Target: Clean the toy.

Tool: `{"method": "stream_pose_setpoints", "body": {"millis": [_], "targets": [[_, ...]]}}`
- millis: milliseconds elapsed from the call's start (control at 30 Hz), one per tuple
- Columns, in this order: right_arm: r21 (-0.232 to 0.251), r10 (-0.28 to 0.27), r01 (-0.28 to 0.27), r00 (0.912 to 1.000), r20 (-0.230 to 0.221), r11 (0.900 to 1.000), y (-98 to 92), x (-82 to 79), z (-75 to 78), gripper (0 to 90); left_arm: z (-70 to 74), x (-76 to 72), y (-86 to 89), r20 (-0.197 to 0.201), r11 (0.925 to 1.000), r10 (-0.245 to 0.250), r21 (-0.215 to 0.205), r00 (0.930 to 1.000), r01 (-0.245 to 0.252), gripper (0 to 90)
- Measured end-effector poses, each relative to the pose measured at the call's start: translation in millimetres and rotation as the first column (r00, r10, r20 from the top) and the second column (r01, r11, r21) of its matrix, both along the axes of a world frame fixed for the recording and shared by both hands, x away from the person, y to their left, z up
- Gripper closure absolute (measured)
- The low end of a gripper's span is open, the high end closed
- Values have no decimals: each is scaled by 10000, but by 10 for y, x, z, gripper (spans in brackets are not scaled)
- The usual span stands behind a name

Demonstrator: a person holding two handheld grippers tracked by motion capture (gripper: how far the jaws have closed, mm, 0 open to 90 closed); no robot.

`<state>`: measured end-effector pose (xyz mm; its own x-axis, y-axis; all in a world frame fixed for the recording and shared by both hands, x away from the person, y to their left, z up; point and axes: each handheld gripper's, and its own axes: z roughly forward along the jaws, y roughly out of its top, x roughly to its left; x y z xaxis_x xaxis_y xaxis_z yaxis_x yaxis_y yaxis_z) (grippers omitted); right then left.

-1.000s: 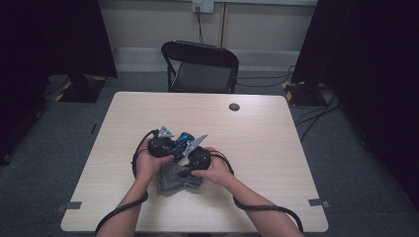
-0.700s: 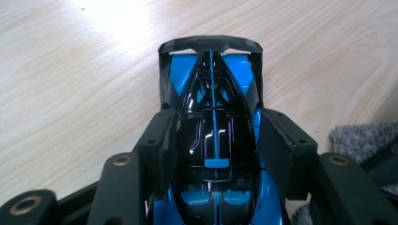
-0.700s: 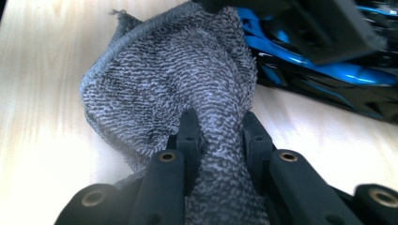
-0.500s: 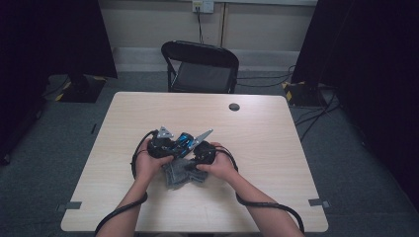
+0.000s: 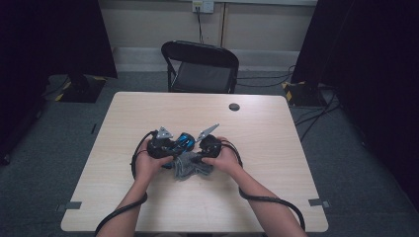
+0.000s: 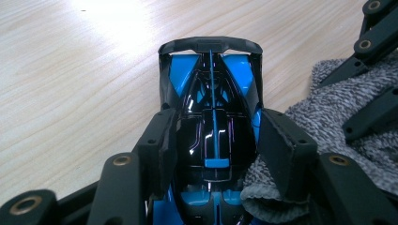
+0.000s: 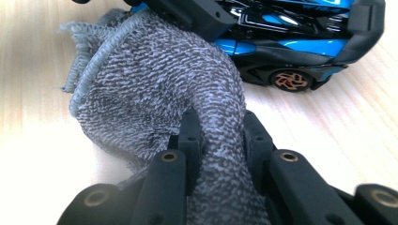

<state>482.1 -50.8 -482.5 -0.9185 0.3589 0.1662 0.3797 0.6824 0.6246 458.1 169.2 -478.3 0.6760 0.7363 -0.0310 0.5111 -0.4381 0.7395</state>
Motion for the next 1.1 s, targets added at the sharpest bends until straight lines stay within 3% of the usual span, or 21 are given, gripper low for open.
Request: {"method": "stream_pose_setpoints", "body": {"millis": [300,800,1100], "targets": [[-193,-329,336,9987,377,9992,-58,66,17,748,-11,-5,5,16,9999,62,-162,10000,-62,480],[-239,-594,601,9978,299,9979,-106,115,23,750,-8,-4,26,158,9999,123,-25,9998,-123,513],[-319,-1252,1263,9916,336,9915,-263,194,26,752,-3,-4,25,127,9999,109,15,9999,-109,513]]}}
